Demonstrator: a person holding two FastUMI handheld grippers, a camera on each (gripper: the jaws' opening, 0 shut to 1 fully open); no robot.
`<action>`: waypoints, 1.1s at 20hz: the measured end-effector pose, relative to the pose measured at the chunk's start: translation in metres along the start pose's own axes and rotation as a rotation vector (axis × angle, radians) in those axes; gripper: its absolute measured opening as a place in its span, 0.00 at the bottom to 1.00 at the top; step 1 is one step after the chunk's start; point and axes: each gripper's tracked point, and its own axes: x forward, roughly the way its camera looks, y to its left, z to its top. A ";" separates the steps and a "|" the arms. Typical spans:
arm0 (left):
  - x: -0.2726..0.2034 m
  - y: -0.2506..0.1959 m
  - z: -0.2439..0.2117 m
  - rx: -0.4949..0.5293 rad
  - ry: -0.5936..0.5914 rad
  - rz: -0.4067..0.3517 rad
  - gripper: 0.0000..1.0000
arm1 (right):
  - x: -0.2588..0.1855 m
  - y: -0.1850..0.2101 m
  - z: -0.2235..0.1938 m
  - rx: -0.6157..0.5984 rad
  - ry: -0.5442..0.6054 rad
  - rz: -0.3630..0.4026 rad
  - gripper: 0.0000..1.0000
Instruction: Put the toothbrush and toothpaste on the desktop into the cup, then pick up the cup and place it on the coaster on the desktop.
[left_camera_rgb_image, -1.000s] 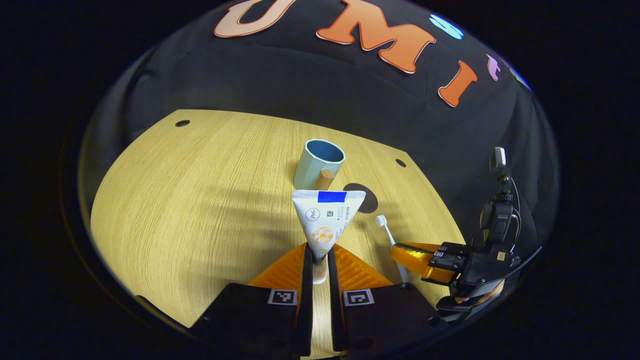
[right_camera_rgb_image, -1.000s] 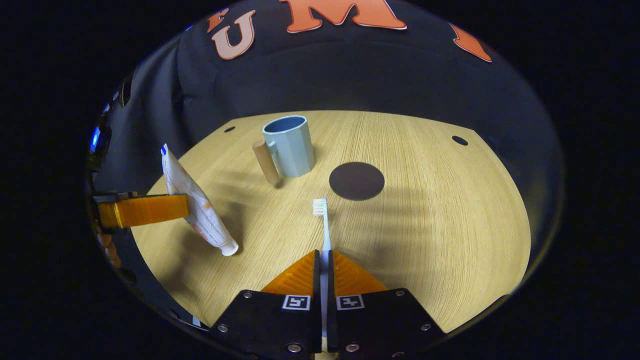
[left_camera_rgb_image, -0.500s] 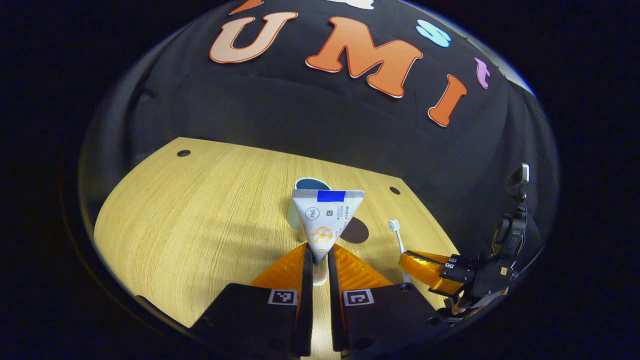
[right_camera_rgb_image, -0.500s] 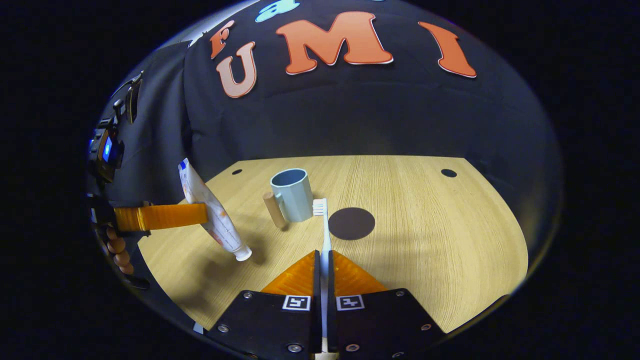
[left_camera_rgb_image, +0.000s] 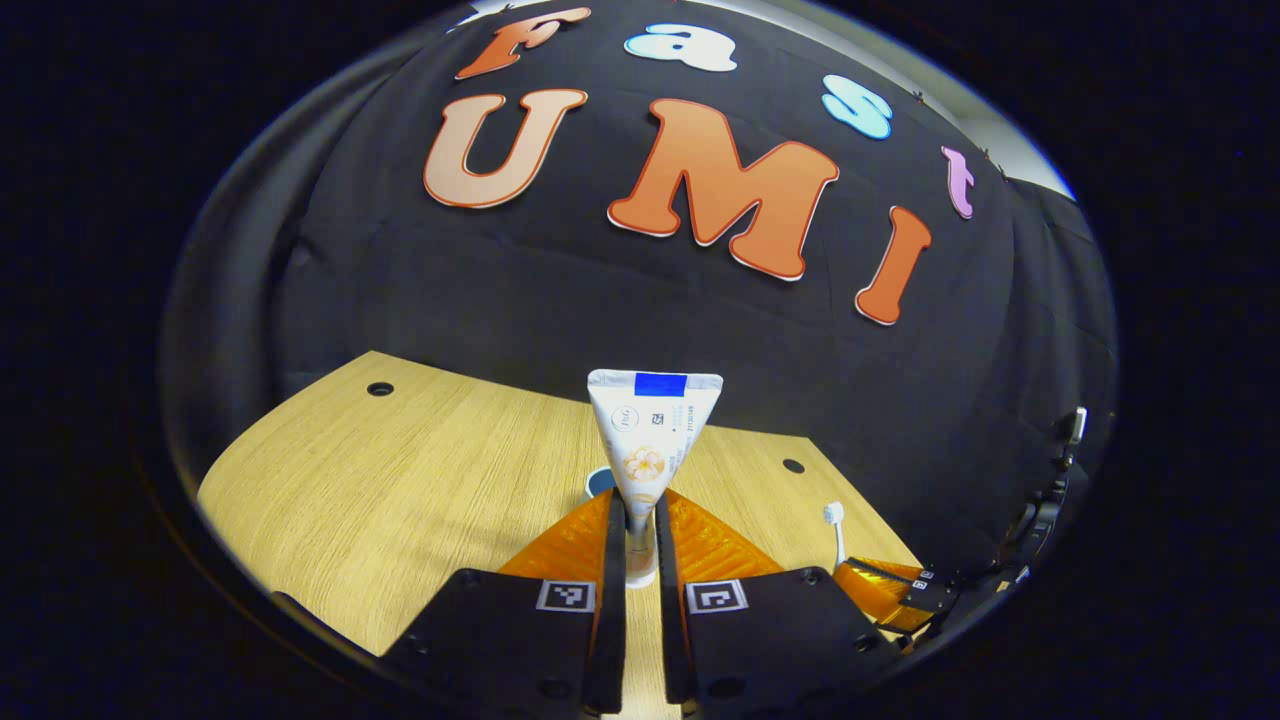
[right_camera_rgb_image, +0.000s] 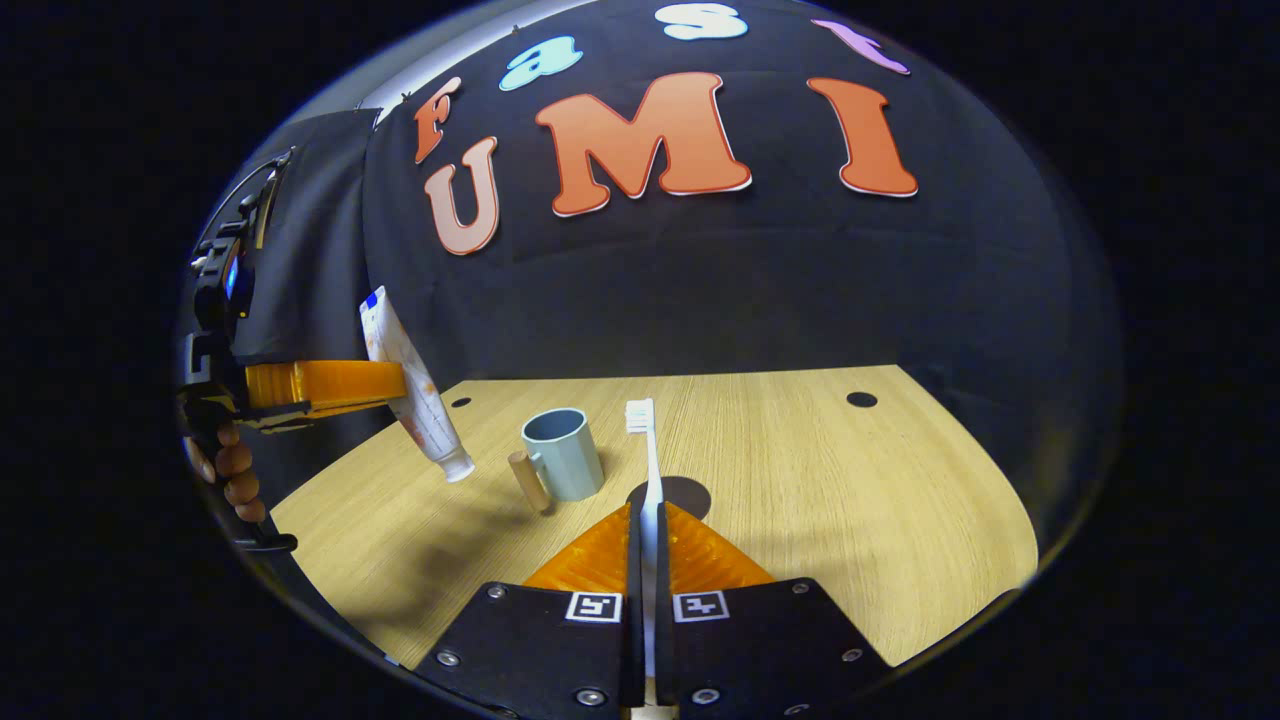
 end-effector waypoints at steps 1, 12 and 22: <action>0.005 -0.003 0.006 -0.002 -0.020 -0.004 0.19 | -0.002 0.001 0.003 0.007 -0.013 0.004 0.04; 0.074 0.008 0.019 -0.021 -0.054 0.037 0.19 | 0.001 -0.019 0.039 0.013 -0.111 -0.018 0.04; 0.131 0.026 0.002 -0.009 -0.013 0.057 0.19 | 0.043 -0.006 0.057 -0.001 -0.144 0.013 0.04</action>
